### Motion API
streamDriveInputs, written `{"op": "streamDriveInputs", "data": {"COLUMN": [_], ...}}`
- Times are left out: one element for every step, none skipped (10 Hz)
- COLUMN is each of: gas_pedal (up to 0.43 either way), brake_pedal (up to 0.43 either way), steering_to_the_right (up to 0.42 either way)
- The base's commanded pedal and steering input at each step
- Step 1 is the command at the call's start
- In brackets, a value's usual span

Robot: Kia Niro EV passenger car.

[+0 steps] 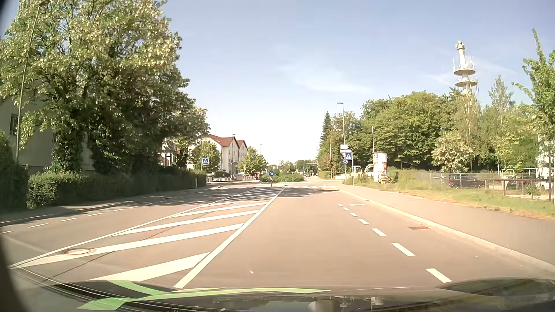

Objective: Follow the waypoints while adhering to traffic rules and regulations

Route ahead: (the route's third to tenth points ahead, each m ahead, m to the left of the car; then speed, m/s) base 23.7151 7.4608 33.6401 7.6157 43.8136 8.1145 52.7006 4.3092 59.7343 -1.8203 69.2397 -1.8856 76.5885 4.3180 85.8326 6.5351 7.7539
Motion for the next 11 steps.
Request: {"op": "streamDriveInputs", "data": {"gas_pedal": [0.039,0.0,0.0,0.0,0.0,0.0,0.0,0.0,0.0,0.0,0.0], "brake_pedal": [0.0,0.0,0.0,0.0,0.0,0.0,0.0,0.0,0.0,0.0,0.0], "steering_to_the_right": [0.001,0.002,0.002,0.002,0.002,0.003,0.003,0.003,0.003,0.003,0.003]}}
